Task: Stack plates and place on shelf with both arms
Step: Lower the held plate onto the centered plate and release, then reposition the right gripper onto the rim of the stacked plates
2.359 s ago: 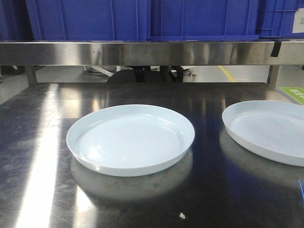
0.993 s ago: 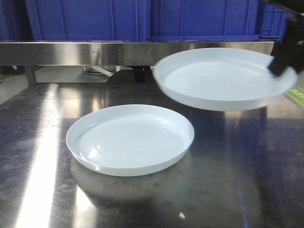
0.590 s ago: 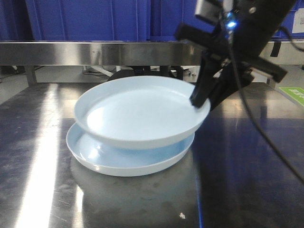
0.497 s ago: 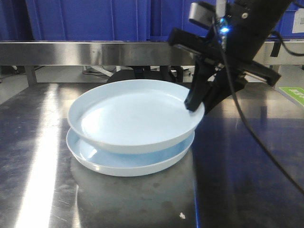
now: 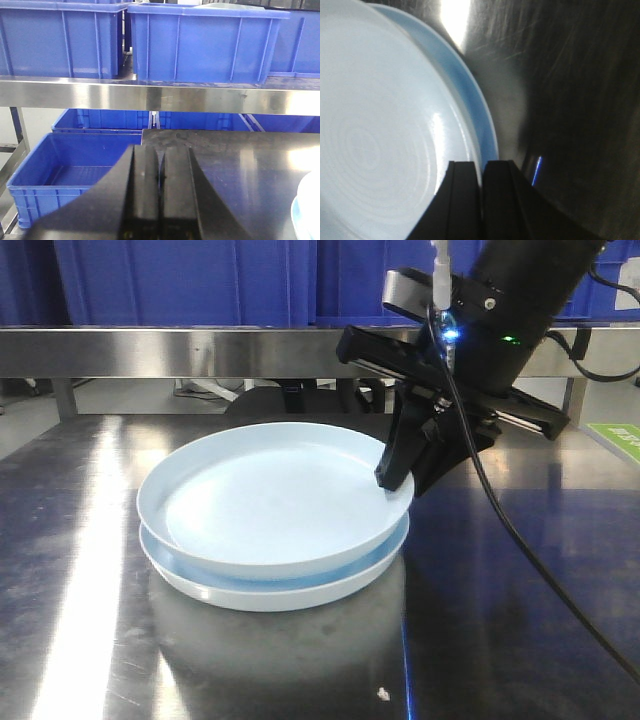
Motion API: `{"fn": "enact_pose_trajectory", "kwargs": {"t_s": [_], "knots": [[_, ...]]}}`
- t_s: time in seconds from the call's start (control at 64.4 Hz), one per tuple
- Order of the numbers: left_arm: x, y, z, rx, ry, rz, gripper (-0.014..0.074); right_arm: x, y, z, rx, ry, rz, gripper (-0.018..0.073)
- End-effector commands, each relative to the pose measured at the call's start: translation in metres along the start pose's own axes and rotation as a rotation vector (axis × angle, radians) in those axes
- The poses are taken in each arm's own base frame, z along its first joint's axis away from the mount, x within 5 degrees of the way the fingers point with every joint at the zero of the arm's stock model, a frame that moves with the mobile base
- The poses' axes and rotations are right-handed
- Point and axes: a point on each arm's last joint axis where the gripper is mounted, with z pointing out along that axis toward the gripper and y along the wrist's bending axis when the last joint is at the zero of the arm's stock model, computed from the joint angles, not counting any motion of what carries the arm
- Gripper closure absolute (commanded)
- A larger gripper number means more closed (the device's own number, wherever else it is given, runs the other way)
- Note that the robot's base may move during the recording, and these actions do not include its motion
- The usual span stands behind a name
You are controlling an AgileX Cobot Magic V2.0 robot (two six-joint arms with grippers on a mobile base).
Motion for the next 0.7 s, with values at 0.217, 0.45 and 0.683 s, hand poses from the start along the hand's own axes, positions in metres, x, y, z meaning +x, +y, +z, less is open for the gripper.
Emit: {"fn": "enact_pose_trajectory", "kwargs": {"t_s": [0.217, 0.45, 0.683], "knots": [[-0.019, 0.0021, -0.0009, -0.024, -0.105, -0.006, 0.0516, -0.0049, 0.0106, -0.0222, -0.038, -0.077, -0.015, 0.0306], [-0.019, 0.0021, -0.0009, -0.024, -0.105, -0.006, 0.0516, -0.0048, 0.0095, -0.0219, -0.018, -0.078, -0.034, 0.0203], [-0.019, 0.0021, -0.0009, -0.024, -0.105, -0.006, 0.0516, -0.0037, 0.0111, -0.0133, -0.013, -0.058, -0.041, 0.0203]]}}
